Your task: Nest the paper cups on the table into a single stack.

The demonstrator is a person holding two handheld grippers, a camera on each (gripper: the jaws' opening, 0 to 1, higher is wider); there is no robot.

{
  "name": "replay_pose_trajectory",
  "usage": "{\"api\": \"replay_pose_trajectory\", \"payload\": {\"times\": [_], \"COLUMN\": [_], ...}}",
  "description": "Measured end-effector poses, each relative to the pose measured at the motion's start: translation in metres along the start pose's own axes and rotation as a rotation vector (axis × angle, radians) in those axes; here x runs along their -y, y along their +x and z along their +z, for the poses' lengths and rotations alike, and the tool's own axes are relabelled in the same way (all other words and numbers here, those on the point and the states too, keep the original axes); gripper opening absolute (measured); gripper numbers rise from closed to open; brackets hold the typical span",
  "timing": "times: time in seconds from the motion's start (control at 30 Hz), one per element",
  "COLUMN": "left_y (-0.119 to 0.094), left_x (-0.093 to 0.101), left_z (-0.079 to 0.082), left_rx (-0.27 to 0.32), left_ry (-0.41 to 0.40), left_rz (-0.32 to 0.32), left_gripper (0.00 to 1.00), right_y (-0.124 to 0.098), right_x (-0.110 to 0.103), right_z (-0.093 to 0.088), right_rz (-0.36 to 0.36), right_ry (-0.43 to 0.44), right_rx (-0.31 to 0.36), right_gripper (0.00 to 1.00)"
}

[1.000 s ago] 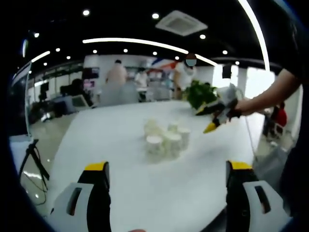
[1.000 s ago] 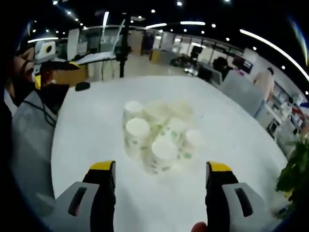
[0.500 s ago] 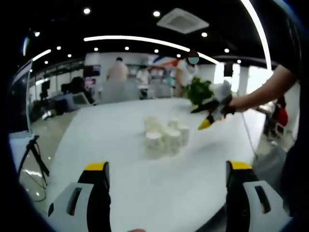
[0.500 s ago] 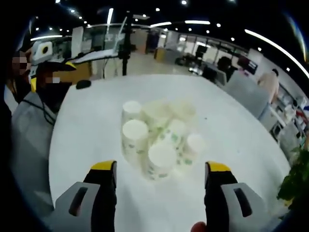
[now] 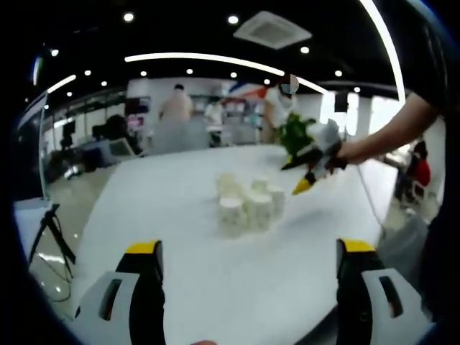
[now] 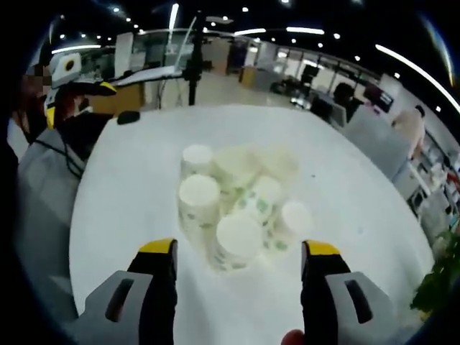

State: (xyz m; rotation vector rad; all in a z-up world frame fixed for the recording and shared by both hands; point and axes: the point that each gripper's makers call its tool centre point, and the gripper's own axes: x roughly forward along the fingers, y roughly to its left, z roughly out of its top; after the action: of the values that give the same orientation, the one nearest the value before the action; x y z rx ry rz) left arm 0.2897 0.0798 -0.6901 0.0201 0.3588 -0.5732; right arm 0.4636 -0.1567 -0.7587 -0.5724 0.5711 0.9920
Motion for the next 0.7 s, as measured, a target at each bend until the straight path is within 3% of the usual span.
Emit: {"api": "replay_pose_trajectory", "payload": {"times": [0.7], "left_y": [0.000], "left_x": [-0.004], "left_z": [-0.006], "left_rx": [-0.016], "left_ry": [-0.005], "left_rz": [0.018], "left_gripper": [1.00], "right_y": [0.026], "right_x": [0.003], "right_z": [-0.006], "right_rz": [0.044], "right_ry": [0.011], "right_rx": [-0.053], "right_gripper": [0.59]}}
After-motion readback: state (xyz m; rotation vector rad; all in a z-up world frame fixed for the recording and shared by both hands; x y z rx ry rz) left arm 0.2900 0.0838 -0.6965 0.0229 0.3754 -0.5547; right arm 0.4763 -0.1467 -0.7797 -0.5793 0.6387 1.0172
